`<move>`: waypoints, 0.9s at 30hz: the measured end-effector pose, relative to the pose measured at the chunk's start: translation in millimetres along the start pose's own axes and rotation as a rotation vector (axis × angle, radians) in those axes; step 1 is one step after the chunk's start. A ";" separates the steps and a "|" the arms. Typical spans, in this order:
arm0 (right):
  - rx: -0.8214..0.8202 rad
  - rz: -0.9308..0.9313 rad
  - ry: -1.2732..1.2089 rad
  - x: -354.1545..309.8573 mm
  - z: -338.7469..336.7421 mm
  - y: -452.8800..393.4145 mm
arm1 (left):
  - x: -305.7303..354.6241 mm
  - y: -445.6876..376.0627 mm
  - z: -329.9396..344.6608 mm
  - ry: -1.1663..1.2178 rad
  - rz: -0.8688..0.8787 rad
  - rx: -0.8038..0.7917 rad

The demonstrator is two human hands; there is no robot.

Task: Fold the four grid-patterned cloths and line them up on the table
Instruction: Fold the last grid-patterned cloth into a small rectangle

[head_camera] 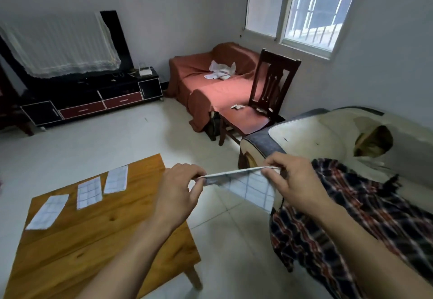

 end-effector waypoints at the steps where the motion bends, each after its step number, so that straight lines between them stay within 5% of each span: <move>1: 0.002 0.006 0.005 11.2 -12.5 7.4 | 11.9 -2.8 13.5 -0.001 -0.001 -0.017; 12: 0.005 0.078 0.058 122.6 -49.1 -2.7 | 63.9 -92.8 103.4 -0.010 0.035 -0.098; 27: -0.133 0.076 0.092 273.1 8.9 -178.0 | -10.0 -274.4 202.4 0.117 -0.167 -0.084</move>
Point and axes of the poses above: each hand's wrist, its own y-axis away from the middle knuckle, its own z-axis out of the palm, x = y × z, the point moved 4 cm from there along -y, towards the middle knuckle, and after that the axes turned 12 degrees about -z, right-handed, at the moved point
